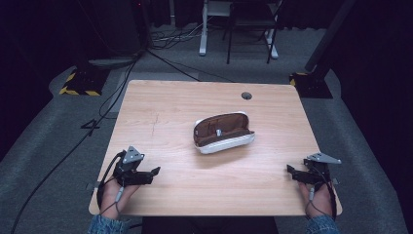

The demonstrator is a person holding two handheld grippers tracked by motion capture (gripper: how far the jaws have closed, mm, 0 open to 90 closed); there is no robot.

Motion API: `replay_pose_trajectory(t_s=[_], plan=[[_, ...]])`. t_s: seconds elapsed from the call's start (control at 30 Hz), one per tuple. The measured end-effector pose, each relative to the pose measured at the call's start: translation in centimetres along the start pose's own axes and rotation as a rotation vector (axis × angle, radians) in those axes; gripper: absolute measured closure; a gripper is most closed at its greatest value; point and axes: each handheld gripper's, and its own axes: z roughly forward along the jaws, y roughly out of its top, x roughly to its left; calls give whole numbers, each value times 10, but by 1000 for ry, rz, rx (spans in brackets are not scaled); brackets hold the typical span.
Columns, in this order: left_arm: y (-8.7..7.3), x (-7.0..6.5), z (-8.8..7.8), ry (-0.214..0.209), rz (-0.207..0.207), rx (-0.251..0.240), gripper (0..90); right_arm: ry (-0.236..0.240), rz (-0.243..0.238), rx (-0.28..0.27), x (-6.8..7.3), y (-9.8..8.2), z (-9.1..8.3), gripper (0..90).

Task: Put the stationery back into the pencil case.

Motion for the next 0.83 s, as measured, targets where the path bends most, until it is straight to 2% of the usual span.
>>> replay_pose_trajectory(t_s=[0.07, 0.13, 0.2, 0.27, 0.4, 0.43, 0.47, 0.63, 0.73, 0.8, 0.83], plan=[[-4, 1, 4, -3, -8, 12, 218, 0, 0, 0, 0, 0, 0, 211], [-8, 2, 9, 11, 2, 51, 219, 0, 0, 0, 0, 0, 0, 211], [-11, 3, 13, 16, 1, 68, 218, 0, 0, 0, 0, 0, 0, 211], [-14, 5, 18, 7, -21, 58, 216, 0, 0, 0, 0, 0, 0, 211], [-17, 5, 26, 28, -5, 88, 208, 0, 0, 0, 0, 0, 0, 211], [-19, 4, 29, 34, 5, 89, 208, 0, 0, 0, 0, 0, 0, 211], [-22, 4, 32, 32, 10, 52, 180, 0, 1, 0, 0, 0, 0, 211], [-21, 5, 34, 46, 9, 45, 163, 0, 1, 0, 0, 0, 0, 211], [-21, 4, 34, 49, 1, 49, 163, 1, 1, -1, 0, 0, 0, 211], [-21, 1, 35, 69, -27, 42, 163, 1, 1, 0, 0, 0, 0, 211], [-21, 1, 35, 69, -27, 42, 163, 1, 2, 0, 0, 0, 0, 211]])
